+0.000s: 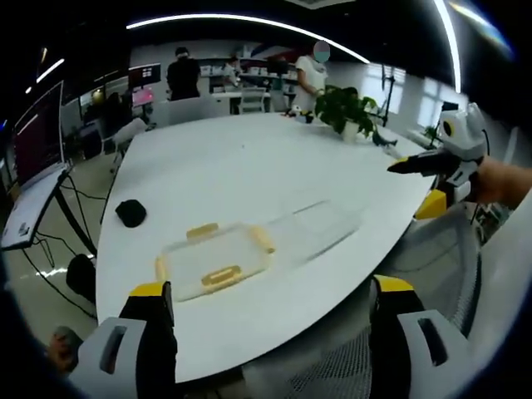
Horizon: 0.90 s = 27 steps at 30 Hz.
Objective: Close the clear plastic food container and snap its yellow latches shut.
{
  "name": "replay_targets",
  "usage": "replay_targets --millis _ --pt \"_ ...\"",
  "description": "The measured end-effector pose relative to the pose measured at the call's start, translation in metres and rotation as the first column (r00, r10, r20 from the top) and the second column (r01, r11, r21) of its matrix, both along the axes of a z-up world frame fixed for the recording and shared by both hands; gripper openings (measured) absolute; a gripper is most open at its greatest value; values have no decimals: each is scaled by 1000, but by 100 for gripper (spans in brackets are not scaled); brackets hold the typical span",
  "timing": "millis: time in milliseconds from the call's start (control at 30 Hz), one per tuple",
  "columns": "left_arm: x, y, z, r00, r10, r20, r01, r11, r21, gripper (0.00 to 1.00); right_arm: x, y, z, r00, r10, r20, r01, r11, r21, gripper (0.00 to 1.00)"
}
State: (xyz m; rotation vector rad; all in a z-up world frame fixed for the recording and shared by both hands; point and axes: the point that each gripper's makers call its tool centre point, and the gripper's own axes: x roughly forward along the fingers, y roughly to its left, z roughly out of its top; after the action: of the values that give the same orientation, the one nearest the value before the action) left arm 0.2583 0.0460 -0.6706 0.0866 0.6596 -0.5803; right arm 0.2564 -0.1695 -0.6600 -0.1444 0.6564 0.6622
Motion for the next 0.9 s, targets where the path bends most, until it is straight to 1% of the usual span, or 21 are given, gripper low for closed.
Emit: replay_targets --millis 133,267,367,433,567,667,767,833,900 --pt "2 4 -2 1000 -17 -3 17 1000 6 95 4 6 -1 1000 20 5 -20 1000 -17 95" --pt "7 7 -1 999 -37 8 37 999 13 94 10 12 -2 998 56 33 -54 998 -41 93" --pt "10 8 -1 999 -46 17 45 999 19 95 13 15 -4 998 61 30 -60 997 -44 93" --pt "12 9 -2 998 -55 17 55 998 26 95 16 16 -6 997 72 32 -70 996 -60 93" --pt "14 11 -4 996 -91 18 91 995 37 94 20 22 -7 994 100 38 -97 993 -74 93" --pt "13 9 -4 994 -111 2 111 994 9 94 24 25 -7 992 119 51 -114 990 -88 93" --pt "16 11 -5 993 -120 4 120 993 9 93 26 28 -8 990 134 41 -129 987 -92 93" --pt "17 12 -5 992 -126 2 126 992 4 93 28 32 -9 988 150 44 -145 985 -98 91" --pt "19 13 -6 989 -149 6 149 989 23 93 30 36 -11 986 163 41 -159 982 -99 91"
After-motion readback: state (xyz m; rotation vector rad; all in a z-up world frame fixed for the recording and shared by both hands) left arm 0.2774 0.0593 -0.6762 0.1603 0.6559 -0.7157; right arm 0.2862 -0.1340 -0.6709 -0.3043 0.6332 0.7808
